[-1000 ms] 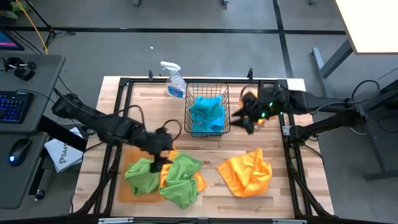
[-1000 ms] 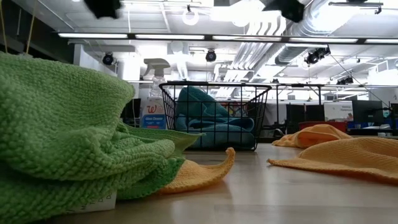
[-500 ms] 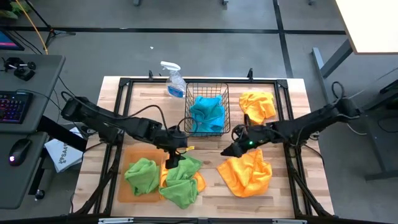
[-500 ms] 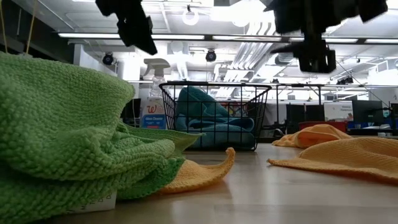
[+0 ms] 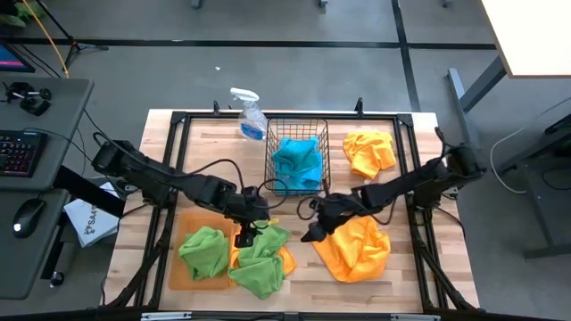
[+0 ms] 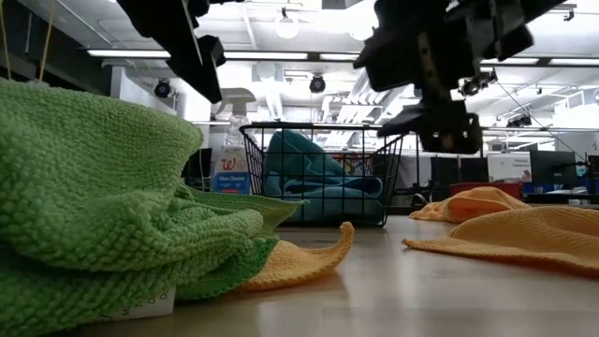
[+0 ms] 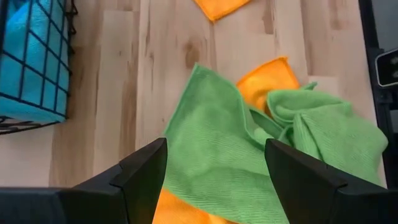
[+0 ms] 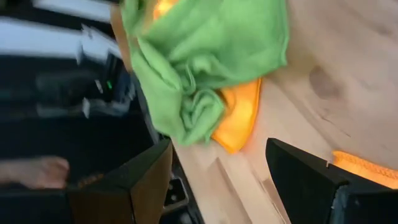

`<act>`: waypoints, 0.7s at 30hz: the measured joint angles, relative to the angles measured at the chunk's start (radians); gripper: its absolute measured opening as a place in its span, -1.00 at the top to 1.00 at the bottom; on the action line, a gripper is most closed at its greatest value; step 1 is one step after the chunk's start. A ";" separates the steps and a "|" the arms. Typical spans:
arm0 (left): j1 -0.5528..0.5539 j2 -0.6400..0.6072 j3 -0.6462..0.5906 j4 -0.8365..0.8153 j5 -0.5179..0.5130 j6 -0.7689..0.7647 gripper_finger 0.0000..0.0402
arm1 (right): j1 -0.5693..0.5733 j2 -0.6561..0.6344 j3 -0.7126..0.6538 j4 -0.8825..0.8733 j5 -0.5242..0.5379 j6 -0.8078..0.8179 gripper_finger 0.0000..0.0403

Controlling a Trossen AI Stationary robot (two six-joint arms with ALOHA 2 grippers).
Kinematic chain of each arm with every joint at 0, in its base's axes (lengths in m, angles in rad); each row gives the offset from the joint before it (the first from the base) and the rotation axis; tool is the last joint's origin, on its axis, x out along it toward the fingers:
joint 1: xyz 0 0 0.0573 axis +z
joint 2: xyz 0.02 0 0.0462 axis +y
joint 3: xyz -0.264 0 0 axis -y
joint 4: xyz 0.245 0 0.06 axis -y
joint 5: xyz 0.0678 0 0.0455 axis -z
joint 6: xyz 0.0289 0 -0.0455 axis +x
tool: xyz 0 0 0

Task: Sort microfiber towel by color & place in baskets
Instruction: Adjust the orange towel from the middle right to the bottom right

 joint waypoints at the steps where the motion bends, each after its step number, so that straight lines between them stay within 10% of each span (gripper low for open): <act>1: -0.001 0.000 0.000 0.000 0.000 0.000 -0.29 | 0.003 0.018 0.015 -0.013 -0.022 -0.027 -0.27; 7: -0.012 0.000 0.000 -0.004 0.000 -0.003 -0.29 | 0.022 0.079 0.098 -0.168 -0.085 -0.157 -0.27; 15: -0.011 0.000 0.000 -0.001 0.000 0.016 -0.29 | 0.070 0.062 0.316 -0.941 0.134 -0.371 -0.27; 21: -0.002 -0.011 0.000 -0.004 0.002 -0.017 -0.29 | 0.148 0.071 0.246 -0.977 0.154 -0.201 -0.27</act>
